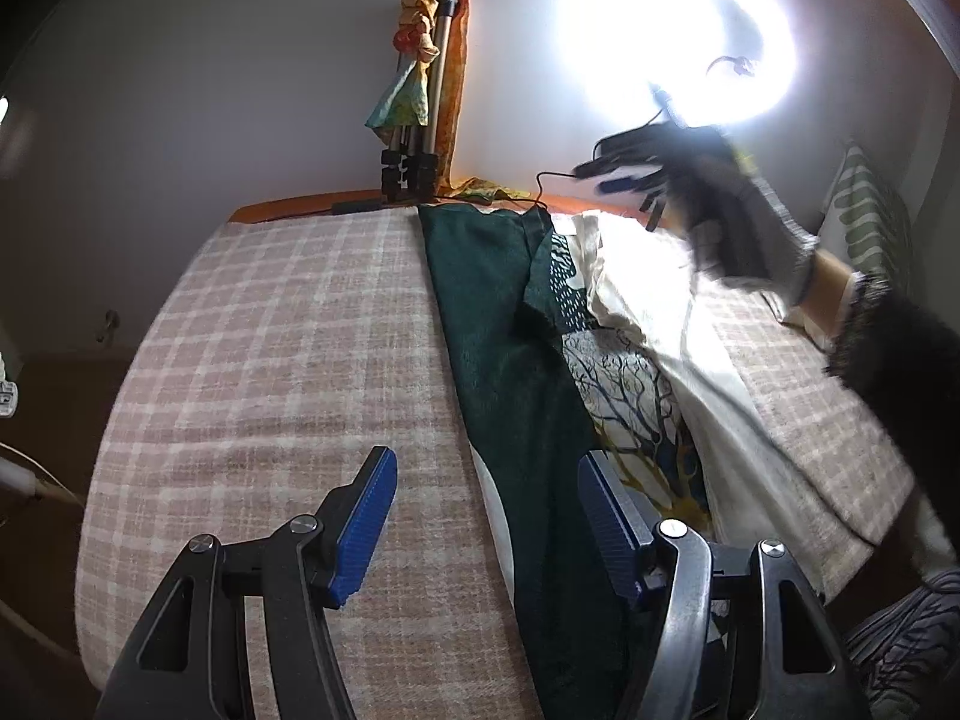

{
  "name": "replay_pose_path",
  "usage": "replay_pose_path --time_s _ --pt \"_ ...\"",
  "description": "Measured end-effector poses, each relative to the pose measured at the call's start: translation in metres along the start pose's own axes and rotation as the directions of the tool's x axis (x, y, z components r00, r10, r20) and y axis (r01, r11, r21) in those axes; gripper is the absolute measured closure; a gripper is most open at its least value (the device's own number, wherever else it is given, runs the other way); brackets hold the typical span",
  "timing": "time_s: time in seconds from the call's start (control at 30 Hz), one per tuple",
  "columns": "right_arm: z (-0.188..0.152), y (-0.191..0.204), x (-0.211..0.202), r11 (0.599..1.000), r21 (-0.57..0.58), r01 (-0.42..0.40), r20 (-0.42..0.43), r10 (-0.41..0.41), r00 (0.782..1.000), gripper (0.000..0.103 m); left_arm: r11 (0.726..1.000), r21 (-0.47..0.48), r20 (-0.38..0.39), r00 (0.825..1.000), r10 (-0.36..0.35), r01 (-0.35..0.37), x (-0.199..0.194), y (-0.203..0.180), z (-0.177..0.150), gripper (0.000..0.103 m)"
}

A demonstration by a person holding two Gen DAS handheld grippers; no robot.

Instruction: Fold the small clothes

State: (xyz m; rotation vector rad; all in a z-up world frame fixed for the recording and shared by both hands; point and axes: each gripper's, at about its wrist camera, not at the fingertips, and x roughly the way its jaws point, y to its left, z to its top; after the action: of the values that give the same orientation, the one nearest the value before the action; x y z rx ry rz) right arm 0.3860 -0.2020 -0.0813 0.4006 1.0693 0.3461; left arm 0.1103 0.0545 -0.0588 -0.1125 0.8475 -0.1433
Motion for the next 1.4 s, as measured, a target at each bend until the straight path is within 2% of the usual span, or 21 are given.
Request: replay_pose_path --time_s 0.1,0.2,0.3,0.47,0.5,0.7,0.8,0.9,1.03,1.07,1.13,1.2,1.23,1.27,1.3,1.33,1.4 --pt "-0.009 -0.003 -0.043 0.999 0.007 0.041 0.044 -0.041 0.998 0.065 1.0 -0.005 -0.018 1.0 0.001 -0.001 0.001 0.001 -0.007 0.038" --pt "-0.038 -0.009 -0.084 0.995 -0.007 0.097 0.046 -0.096 0.994 0.065 1.0 -0.017 -0.039 0.999 -0.004 0.003 0.001 0.004 -0.018 0.037" --pt "-0.084 -0.015 -0.124 0.988 -0.027 0.153 0.018 -0.153 0.988 0.065 1.0 -0.023 -0.066 0.998 -0.02 0.019 0.001 0.003 -0.031 0.033" --pt "-0.183 -0.012 -0.172 0.981 -0.076 0.176 -0.059 -0.181 0.982 0.065 0.999 -0.015 -0.123 0.992 -0.04 0.039 0.0 -0.006 -0.057 0.033" --pt "-0.208 -0.009 -0.18 0.982 -0.087 0.165 -0.077 -0.172 0.982 0.065 0.999 -0.017 -0.134 0.99 -0.045 0.043 0.0 -0.007 -0.062 0.033" --pt "-0.306 -0.001 -0.206 0.996 -0.053 0.079 -0.164 -0.086 0.983 0.065 0.996 -0.067 -0.191 0.979 -0.075 0.063 -0.004 -0.011 -0.091 0.033" --pt "-0.337 0.005 -0.21 0.998 -0.043 0.035 -0.202 -0.043 0.979 0.065 0.995 -0.071 -0.219 0.972 -0.081 0.067 -0.003 -0.014 -0.105 0.033" --pt "-0.36 0.013 -0.207 0.999 -0.054 0.008 -0.235 -0.021 0.972 0.065 0.989 -0.129 -0.242 0.965 -0.106 0.076 -0.001 -0.009 -0.117 0.034" --pt "-0.378 0.015 -0.2 0.999 -0.044 -0.006 -0.25 -0.006 0.968 0.065 0.974 -0.207 -0.249 0.959 -0.138 0.087 0.002 -0.002 -0.128 0.037" --pt "-0.381 0.015 -0.199 0.999 -0.037 -0.012 -0.252 0.003 0.968 0.065 0.973 -0.212 -0.234 0.963 -0.136 0.086 0.0 -0.002 -0.128 0.038" --pt "-0.385 0.016 -0.195 0.999 -0.038 -0.013 -0.253 0.004 0.968 0.065 0.971 -0.214 -0.239 0.959 -0.155 0.104 0.001 -0.005 -0.129 0.053" --pt "-0.386 0.019 -0.195 0.999 -0.052 -0.008 -0.246 -0.005 0.969 0.065 0.972 -0.203 -0.24 0.956 -0.166 0.118 0.001 -0.011 -0.13 0.061" --pt "-0.387 0.019 -0.194 0.999 -0.049 -0.012 -0.246 -0.001 0.969 0.067 0.974 -0.188 -0.24 0.956 -0.168 0.124 0.002 -0.016 -0.131 0.069" --pt "-0.387 0.02 -0.193 0.999 -0.047 -0.021 -0.245 0.009 0.969 0.076 0.977 -0.171 -0.243 0.956 -0.167 0.127 0.003 -0.021 -0.131 0.074" --pt "-0.388 0.021 -0.191 0.998 -0.057 -0.025 -0.247 0.01 0.969 0.084 0.978 -0.161 -0.242 0.956 -0.168 0.131 0.003 -0.025 -0.131 0.083" --pt "-0.39 0.023 -0.19 0.997 -0.072 -0.018 -0.248 0.0 0.969 0.097 0.977 -0.153 -0.245 0.953 -0.18 0.145 0.005 -0.028 -0.131 0.094" --pt "-0.391 0.025 -0.188 0.996 -0.084 -0.012 -0.247 -0.009 0.969 0.1 0.977 -0.15 -0.245 0.952 -0.186 0.152 0.006 -0.032 -0.128 0.101"
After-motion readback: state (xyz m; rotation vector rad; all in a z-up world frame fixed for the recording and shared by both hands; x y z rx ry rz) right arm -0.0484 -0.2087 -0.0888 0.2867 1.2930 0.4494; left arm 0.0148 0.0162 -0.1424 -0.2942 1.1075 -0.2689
